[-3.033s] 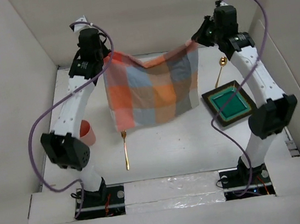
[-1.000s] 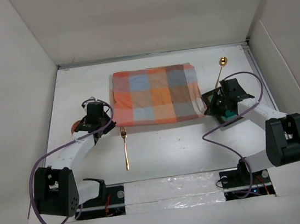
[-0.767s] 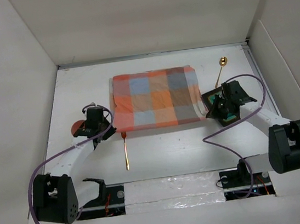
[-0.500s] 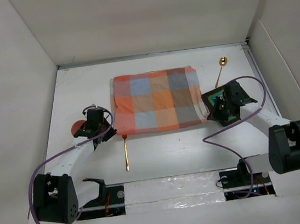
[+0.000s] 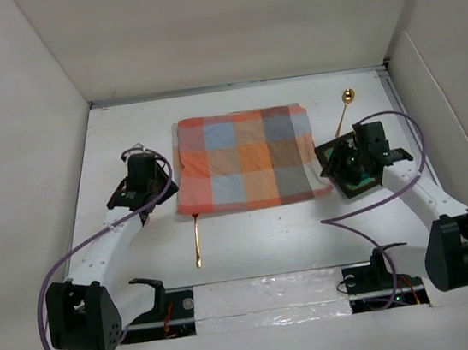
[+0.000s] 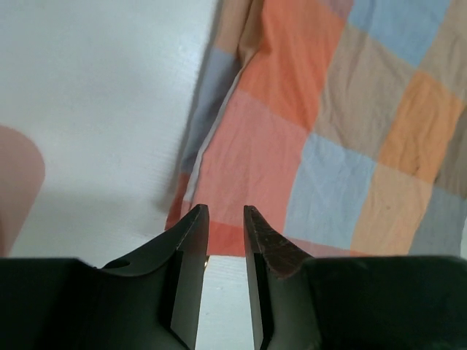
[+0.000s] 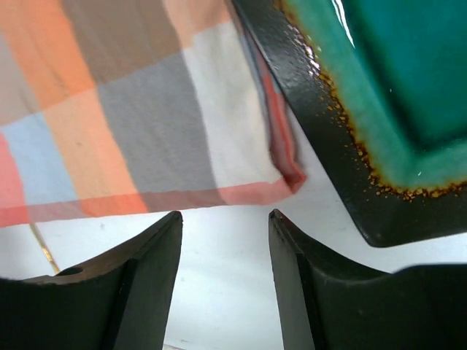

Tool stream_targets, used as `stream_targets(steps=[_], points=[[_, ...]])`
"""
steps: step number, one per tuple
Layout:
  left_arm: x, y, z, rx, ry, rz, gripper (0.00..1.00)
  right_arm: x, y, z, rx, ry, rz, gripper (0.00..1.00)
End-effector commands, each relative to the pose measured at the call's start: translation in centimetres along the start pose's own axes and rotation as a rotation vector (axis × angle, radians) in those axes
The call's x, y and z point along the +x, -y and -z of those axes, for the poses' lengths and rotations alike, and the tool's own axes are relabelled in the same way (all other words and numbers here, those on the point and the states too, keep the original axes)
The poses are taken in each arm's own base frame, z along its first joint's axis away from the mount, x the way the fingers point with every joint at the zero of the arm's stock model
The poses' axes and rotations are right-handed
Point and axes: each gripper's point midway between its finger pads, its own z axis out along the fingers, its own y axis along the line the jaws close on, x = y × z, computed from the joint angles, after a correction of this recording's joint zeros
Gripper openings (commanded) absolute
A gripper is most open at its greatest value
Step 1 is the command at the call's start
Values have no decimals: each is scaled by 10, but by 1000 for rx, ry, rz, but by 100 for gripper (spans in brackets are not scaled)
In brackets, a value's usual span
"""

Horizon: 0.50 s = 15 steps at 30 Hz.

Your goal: Set the dinner table for one person

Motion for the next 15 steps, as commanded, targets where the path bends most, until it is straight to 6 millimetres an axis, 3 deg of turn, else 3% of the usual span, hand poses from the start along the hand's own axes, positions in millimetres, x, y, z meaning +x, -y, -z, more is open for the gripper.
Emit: stream_targets(steps=[1, 3, 5, 8, 10, 11, 12, 14, 15], points=[[-40, 27, 26, 37, 124, -65, 23, -33, -22, 31, -32, 112, -10, 57], [-59, 47, 40, 88, 170, -101, 19, -48, -17, 46, -8, 192, -58, 58], [-79, 73, 57, 181, 211, -115, 17, -66, 7, 58, 36, 300, -181, 56], [-94, 108, 77, 292, 238, -148, 17, -74, 36, 63, 49, 392, -363, 40], [-90, 127, 82, 333, 231, -207, 18, -79, 65, 63, 105, 419, -513, 10], [-91, 135, 87, 351, 236, -220, 18, -81, 73, 61, 114, 430, -549, 0], [-90, 138, 87, 360, 235, -232, 19, -76, 97, 55, 148, 437, -622, 0], [-81, 145, 89, 403, 208, -244, 19, -78, 110, 50, 128, 449, -703, 0], [-79, 146, 89, 410, 200, -245, 19, -74, 118, 46, 138, 446, -730, 8]])
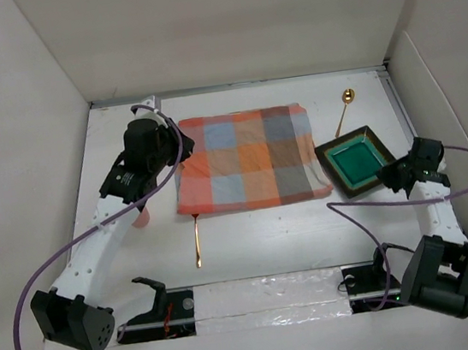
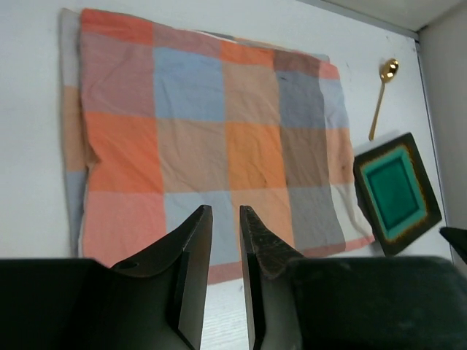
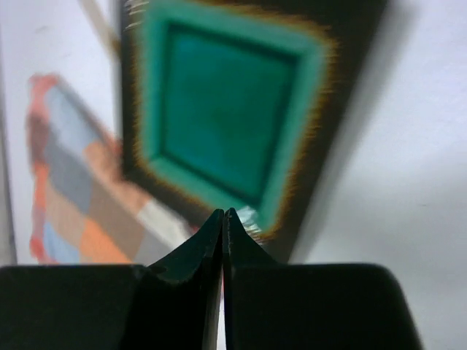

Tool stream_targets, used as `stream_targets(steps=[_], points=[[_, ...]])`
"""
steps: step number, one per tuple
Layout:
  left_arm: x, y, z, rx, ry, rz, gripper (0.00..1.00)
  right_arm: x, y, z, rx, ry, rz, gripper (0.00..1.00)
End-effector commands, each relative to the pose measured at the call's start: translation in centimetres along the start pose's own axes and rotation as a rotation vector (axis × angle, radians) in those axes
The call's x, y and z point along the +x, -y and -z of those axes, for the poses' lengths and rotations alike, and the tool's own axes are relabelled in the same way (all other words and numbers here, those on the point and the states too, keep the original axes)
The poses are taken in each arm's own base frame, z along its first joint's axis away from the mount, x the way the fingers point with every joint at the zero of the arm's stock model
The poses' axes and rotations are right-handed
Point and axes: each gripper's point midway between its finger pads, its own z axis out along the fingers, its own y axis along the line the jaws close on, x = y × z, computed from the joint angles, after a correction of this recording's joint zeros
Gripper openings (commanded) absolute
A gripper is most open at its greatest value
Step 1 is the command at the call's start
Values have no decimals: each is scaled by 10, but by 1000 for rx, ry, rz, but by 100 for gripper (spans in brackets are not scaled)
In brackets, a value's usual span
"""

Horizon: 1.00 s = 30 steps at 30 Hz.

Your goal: Set the dinner table for one person

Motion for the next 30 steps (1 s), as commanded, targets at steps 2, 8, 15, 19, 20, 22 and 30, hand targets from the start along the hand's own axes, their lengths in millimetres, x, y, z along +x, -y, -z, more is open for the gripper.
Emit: stream_targets(steps=[2, 8, 15, 19, 20, 22, 30], points=[[12, 17, 2, 88, -45, -40, 19, -17, 23, -13, 38, 49, -178, 25], [35, 27, 7, 110, -72, -87, 22, -25, 40, -20, 73, 90, -224, 65], [41, 27, 11, 124, -84, -79, 23, 1, 44, -51, 56, -50, -312, 61], [38, 26, 13, 121, -69, -77, 23, -2, 43, -60, 52, -47, -340, 60], [38, 26, 12, 117, -69, -74, 23, -2, 44, -63, 60, -57, -345, 59], [37, 27, 11, 119, -65, -69, 23, 4, 47, -72, 83, -89, -352, 56], [23, 30, 5, 101, -37, -79, 22, 27, 75, -91, 165, -125, -395, 24]])
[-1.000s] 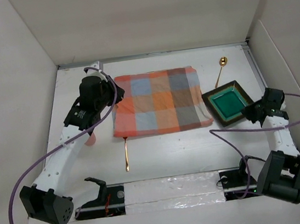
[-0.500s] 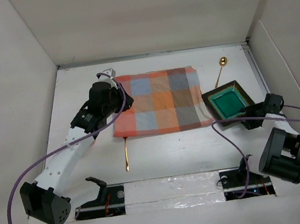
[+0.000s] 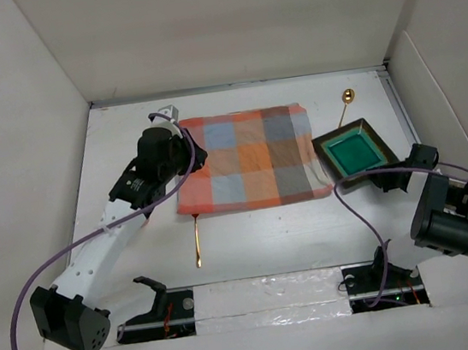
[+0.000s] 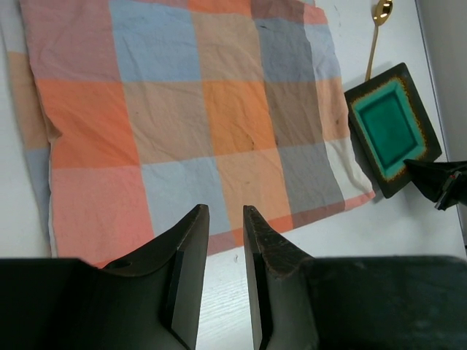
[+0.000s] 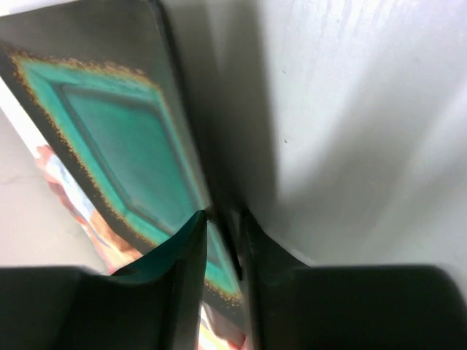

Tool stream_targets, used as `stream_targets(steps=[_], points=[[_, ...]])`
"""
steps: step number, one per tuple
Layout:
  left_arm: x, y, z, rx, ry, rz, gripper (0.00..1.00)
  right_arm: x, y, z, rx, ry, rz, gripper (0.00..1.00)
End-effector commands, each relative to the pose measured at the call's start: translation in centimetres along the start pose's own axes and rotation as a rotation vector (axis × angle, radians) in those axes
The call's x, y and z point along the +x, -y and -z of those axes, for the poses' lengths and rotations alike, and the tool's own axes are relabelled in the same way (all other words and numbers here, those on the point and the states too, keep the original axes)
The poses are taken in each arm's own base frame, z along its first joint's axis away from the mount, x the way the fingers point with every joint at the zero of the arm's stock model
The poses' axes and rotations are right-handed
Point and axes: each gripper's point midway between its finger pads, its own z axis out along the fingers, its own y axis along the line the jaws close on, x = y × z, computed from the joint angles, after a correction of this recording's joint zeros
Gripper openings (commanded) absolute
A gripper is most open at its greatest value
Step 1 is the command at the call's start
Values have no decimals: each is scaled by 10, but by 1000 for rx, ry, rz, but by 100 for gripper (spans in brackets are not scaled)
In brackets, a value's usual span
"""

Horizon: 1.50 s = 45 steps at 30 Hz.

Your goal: Set the dinner table for one person

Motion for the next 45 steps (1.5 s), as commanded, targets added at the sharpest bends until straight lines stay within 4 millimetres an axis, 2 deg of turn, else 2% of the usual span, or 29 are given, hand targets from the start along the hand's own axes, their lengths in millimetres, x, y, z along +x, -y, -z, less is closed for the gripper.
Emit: stream_targets(steps=[1, 2, 3, 4, 5, 8, 9, 11, 12, 14, 15, 18, 19, 21, 22, 23, 24, 25, 26, 28, 29, 30, 32, 33, 34, 35, 36, 41, 45], points=[[-22, 6, 1, 4, 63, -14, 22, 4, 32, -7, 91, 25, -30, 20], [-23, 7, 1, 4, 63, -16, 22, 2, 28, -1, 74, 45, -25, 16], [-21, 6, 1, 4, 59, -14, 22, 0, 24, 4, 67, 61, -22, 6], [-20, 5, -1, 1, 54, -14, 22, -4, 21, 10, 65, 87, -14, 2], [-18, 4, -1, -2, 50, -13, 22, -9, 8, 24, 32, 124, -2, 0], [-15, 3, -1, -2, 49, 2, 22, -24, -8, 50, 7, 218, 40, 0], [-14, 3, -2, -3, 47, 4, 22, -34, -36, 73, -72, 277, 63, 0], [-17, 5, -1, 1, 50, 5, 22, -41, -54, 94, -102, 331, 118, 0], [-19, 6, -1, 2, 53, 6, 22, -49, -85, 115, -154, 375, 152, 0], [-25, 9, 0, 5, 62, 1, 22, -50, -114, 135, -218, 399, 250, 0], [-28, 10, 1, 6, 67, -2, 22, -50, -146, 157, -301, 420, 292, 0], [-40, 17, 3, 17, 83, -14, 24, -28, -200, 188, -467, 380, 433, 0], [-42, 18, 2, 18, 85, -17, 24, -18, -229, 210, -557, 362, 505, 0], [-53, 24, 5, 29, 106, -24, 24, 8, -251, 226, -628, 299, 578, 0], [-53, 24, 4, 28, 103, -26, 25, 23, -263, 237, -690, 260, 627, 0], [-63, 23, 5, 5, 132, -25, 24, 54, -282, 249, -775, 157, 697, 0], [-63, 22, 5, 5, 132, -28, 24, 55, -282, 249, -775, 156, 697, 0], [-64, 23, 5, 4, 136, -28, 25, 79, -285, 254, -834, 50, 746, 0], [-67, 24, 6, 6, 143, -30, 25, 93, -290, 249, -851, -28, 773, 0], [-70, 21, 4, -3, 147, -27, 25, 143, -292, 250, -924, -207, 851, 0], [-76, 19, 5, -8, 159, -23, 25, 157, -293, 238, -920, -268, 868, 0], [-77, 21, 4, -1, 156, -24, 25, 186, -291, 239, -949, -340, 902, 0], [-84, 16, 4, -11, 169, -20, 25, 216, -293, 239, -1016, -447, 931, 0], [-87, 16, 4, -15, 175, -24, 25, 242, -291, 220, -1013, -545, 938, 0], [-87, 16, 3, -15, 175, -24, 25, 251, -291, 227, -1042, -565, 950, 0], [-89, 16, 4, -17, 177, -30, 25, 260, -289, 221, -1038, -591, 951, 0], [-91, 15, 5, -25, 183, -29, 25, 269, -288, 208, -1033, -615, 951, 0], [-92, 13, 8, -37, 195, -31, 26, 309, -274, 179, -1030, -765, 945, 0], [-86, 9, 5, -45, 185, -22, 26, 322, -262, 139, -948, -815, 974, 0]])
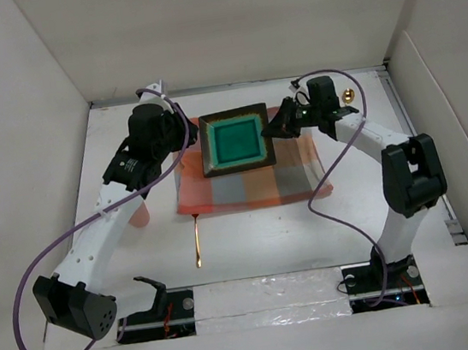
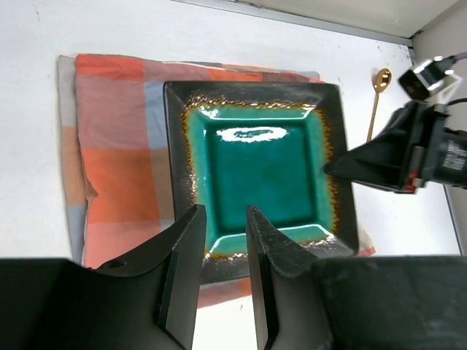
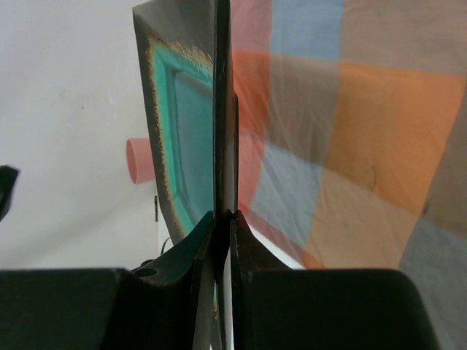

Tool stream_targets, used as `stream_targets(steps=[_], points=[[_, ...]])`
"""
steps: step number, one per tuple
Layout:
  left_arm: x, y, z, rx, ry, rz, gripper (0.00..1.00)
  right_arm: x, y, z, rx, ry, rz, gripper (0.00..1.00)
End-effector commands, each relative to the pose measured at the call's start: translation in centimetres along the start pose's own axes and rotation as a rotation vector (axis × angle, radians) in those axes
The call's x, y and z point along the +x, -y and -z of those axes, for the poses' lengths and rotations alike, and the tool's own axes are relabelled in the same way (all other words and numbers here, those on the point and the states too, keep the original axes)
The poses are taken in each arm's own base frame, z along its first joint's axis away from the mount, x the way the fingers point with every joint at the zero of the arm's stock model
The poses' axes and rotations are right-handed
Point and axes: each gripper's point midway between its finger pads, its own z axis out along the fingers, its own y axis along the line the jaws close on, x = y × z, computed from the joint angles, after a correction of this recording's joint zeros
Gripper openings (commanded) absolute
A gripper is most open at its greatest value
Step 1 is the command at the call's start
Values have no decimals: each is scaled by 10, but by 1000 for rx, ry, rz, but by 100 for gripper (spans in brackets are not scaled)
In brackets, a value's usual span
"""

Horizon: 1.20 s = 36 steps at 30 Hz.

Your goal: Set the dinner table for one person

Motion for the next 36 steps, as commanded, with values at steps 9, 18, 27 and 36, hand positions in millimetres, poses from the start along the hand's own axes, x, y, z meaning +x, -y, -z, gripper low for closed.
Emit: stream_targets(steps=[9, 18, 27, 36], points=[[-5, -3, 4, -5, 40, 0, 26, -16, -19, -23, -184, -22, 119, 0], [0, -6, -1, -17, 27, -2, 26, 0, 17, -35, -130, -53, 70, 0], [5, -7, -7, -19, 13, -5, 26, 11, 67, -42, -55, -87, 13, 0], [12, -10, -11, -23, -1, -3, 26, 19, 103, -46, 53, -112, -4, 4]])
